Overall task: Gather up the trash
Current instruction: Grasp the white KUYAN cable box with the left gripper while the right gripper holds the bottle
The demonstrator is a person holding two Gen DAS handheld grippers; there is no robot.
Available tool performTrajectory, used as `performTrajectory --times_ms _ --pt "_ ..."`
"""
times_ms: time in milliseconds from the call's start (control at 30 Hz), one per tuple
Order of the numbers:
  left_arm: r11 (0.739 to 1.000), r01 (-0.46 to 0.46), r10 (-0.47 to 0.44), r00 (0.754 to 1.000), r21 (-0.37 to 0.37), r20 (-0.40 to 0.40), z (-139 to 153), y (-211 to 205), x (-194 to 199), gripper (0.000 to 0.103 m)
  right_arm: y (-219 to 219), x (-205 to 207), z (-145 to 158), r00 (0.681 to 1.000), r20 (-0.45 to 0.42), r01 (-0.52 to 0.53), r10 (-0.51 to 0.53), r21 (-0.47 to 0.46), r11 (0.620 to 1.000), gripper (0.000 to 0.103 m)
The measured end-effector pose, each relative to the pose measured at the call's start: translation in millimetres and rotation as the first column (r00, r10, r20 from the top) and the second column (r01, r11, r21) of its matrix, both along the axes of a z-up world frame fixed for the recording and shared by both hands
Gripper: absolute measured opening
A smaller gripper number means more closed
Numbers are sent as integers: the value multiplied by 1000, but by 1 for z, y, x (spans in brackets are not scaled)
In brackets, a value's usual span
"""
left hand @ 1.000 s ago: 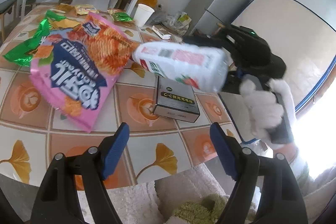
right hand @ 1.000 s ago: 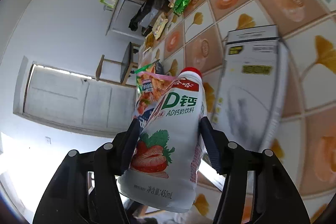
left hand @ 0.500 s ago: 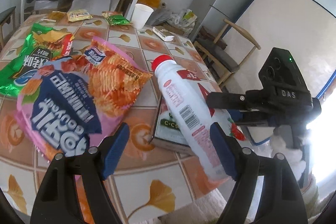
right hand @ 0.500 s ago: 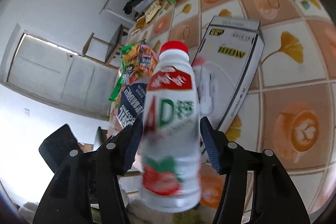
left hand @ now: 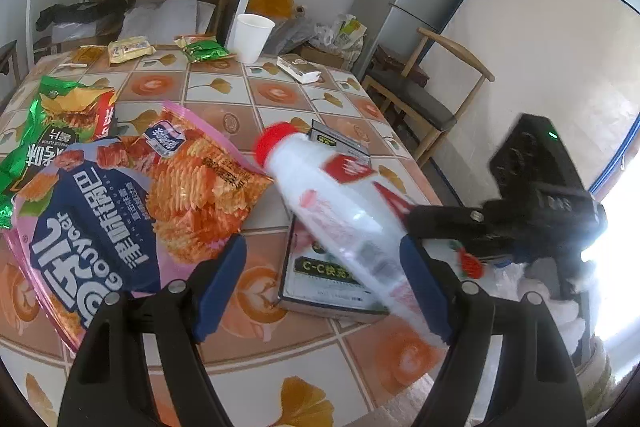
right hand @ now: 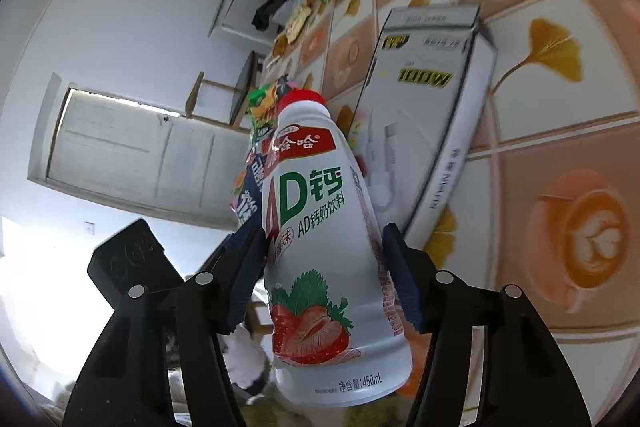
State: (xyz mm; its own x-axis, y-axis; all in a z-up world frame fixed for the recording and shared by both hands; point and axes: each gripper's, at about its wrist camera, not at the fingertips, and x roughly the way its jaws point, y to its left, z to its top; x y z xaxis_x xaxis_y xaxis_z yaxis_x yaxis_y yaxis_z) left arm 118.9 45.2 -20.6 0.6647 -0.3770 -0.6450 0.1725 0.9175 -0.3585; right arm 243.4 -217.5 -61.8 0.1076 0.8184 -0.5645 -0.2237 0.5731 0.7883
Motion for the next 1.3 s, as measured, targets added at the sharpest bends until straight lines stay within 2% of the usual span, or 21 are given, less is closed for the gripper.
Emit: performTrajectory --times_ms 167,333,533,600,700,767,833,900,933,1133,1200,1300 --pt "999 -35 36 999 14 -38 -9 9 18 77 -37 -17 10 994 76 78 -77 -12 997 54" --pt "992 -112 118 986 61 -118 -32 23 47 77 -74 -31 12 980 101 172 -170 -8 985 53" --pt "969 -241 245 963 49 -110 -35 45 63 77 -97 -48 1 955 127 285 -266 -157 946 52" --pt "969 -245 248 965 39 -89 -27 45 60 77 -101 -51 -2 954 111 294 -279 -150 944 52" --pt "985 -169 170 984 19 -52 -12 32 50 77 -95 -50 2 943 141 324 -302 -174 930 52" --pt "998 -63 62 997 -11 -53 -6 14 45 77 -92 -47 5 933 164 348 -320 -198 916 52" --pt "999 16 -18 996 -28 -83 -7 -3 46 79 -95 -47 5 925 180 371 -336 -222 902 62" --pt "999 45 -47 991 -22 -124 -13 -18 52 81 -91 -40 2 925 171 372 -339 -233 899 67" --pt "998 58 -55 986 12 -160 -19 -28 59 82 -90 -39 1 926 166 370 -338 -232 900 67" --pt "979 101 -60 974 178 -220 -38 -60 73 83 -79 -38 0 928 184 363 -324 -254 897 71" --pt "974 99 -48 969 202 -242 -45 -64 76 83 -75 -37 0 929 189 359 -317 -262 896 72" --pt "963 102 -45 973 247 -228 -46 -70 77 83 -72 -36 0 931 188 355 -313 -261 898 72"
